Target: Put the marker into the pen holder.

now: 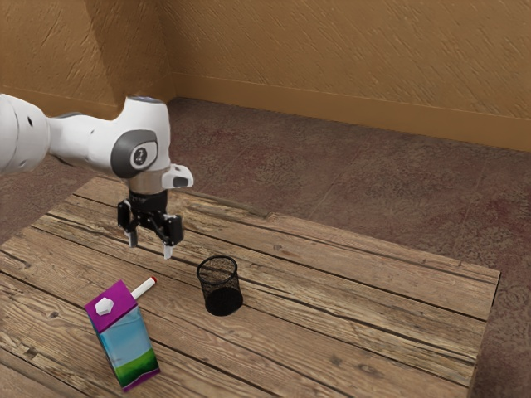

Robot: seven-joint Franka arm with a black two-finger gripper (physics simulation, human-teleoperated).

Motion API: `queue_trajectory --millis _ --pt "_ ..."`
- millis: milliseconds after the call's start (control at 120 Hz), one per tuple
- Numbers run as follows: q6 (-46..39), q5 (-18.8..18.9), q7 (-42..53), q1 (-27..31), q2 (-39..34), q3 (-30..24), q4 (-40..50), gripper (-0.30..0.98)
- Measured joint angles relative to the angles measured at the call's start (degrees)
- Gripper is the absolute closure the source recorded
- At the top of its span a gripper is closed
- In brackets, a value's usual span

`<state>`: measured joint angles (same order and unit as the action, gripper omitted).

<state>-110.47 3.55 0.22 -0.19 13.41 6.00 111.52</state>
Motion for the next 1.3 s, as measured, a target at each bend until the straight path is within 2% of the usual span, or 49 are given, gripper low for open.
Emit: queue_trajectory --millis 192,592,900,1300 --pt "-10.1 0.06 2.85 1.46 -2.05 0.72 9.48 0.01" --pt "-20.25 -0.09 10.21 1.71 -2.52 1.99 15.7 0.18" --pt "-25.03 -2.1 14.26 2.61 0.05 2.09 15.65 0.3" --pt "-27.39 -4.72 17.75 2.53 2.64 2.0 14.48 0.39"
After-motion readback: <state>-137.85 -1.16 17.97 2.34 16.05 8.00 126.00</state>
